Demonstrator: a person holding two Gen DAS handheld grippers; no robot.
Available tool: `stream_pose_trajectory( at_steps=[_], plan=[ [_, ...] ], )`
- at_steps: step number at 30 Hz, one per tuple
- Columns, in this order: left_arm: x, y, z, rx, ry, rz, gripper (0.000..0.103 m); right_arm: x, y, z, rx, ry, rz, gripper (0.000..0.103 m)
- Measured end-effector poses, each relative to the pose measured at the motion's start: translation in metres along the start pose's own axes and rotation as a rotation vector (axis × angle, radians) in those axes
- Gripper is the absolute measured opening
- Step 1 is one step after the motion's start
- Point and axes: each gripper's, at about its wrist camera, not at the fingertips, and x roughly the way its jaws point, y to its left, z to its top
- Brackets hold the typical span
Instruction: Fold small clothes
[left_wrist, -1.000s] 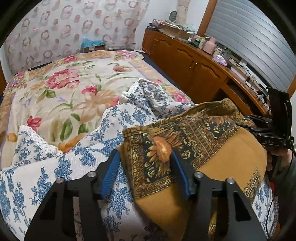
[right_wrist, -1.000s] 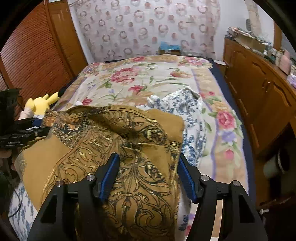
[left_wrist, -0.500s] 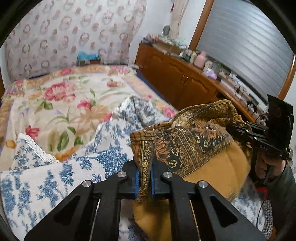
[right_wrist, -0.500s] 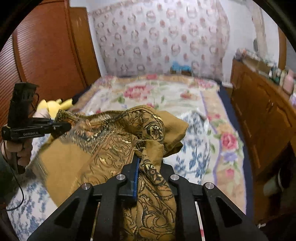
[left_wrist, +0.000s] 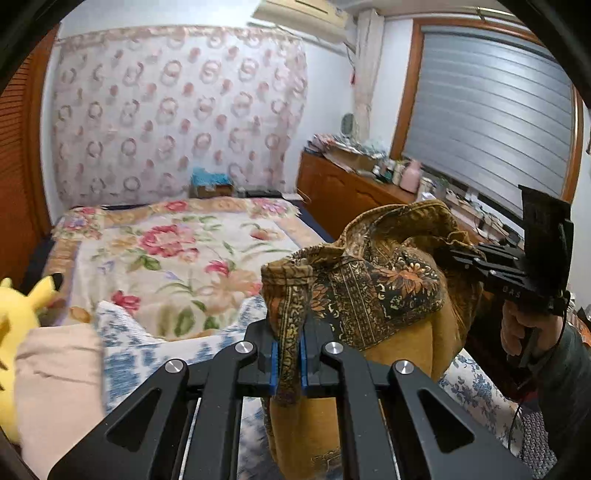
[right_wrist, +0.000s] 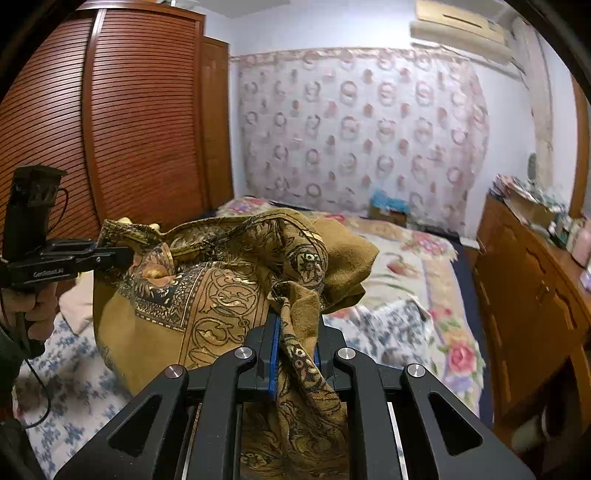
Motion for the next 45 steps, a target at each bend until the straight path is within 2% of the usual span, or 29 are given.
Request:
stream_pose_trajectory(
  at_steps=[6, 10, 18, 22, 25, 30, 32, 35, 37, 41, 43, 45],
  plan=[
    [-0.051, 0.044, -0.02, -0.056, -0.044, 0.086, 0.009, 0.023, 0.041, 0.024, -0.095, -0.01, 0.08, 0.013],
    [-0.086, 0.078, -0.042, -0.11, -0.069, 0.146, 0.009, 0.063, 0.053, 0.049, -0.181, -0.006, 0.141, 0.013],
    [-0.135, 0.137, -0.1, -0.239, -0.085, 0.246, 0.009, 0.121, 0.123, 0.09, -0.362, 0.038, 0.27, 0.013],
    [-0.144, 0.158, -0.123, -0.298, -0.08, 0.291, 0.009, 0.159, 0.153, 0.106, -0.439, 0.065, 0.317, 0.013],
    [-0.139, 0.182, -0.143, -0.338, -0.03, 0.35, 0.009, 0.2, 0.171, 0.111, -0.468, 0.1, 0.339, 0.013],
    [-0.134, 0.201, -0.165, -0.385, -0.009, 0.37, 0.009, 0.257, 0.187, 0.117, -0.432, 0.11, 0.374, 0.013],
    [-0.134, 0.205, -0.171, -0.392, -0.003, 0.378, 0.009, 0.274, 0.192, 0.118, -0.424, 0.118, 0.378, 0.014],
    [-0.131, 0.208, -0.177, -0.406, 0.002, 0.39, 0.009, 0.275, 0.203, 0.112, -0.429, 0.122, 0.375, 0.015],
    [-0.13, 0.211, -0.183, -0.414, 0.01, 0.398, 0.009, 0.274, 0.211, 0.113, -0.423, 0.126, 0.352, 0.023],
    [-0.128, 0.213, -0.188, -0.434, 0.029, 0.417, 0.009, 0.262, 0.216, 0.111, -0.394, 0.113, 0.308, 0.06],
    [-0.128, 0.213, -0.188, -0.432, 0.024, 0.414, 0.009, 0.267, 0.222, 0.108, -0.386, 0.116, 0.282, 0.063],
    [-0.129, 0.211, -0.186, -0.425, 0.025, 0.42, 0.01, 0.26, 0.229, 0.096, -0.369, 0.137, 0.318, 0.063]
  ],
)
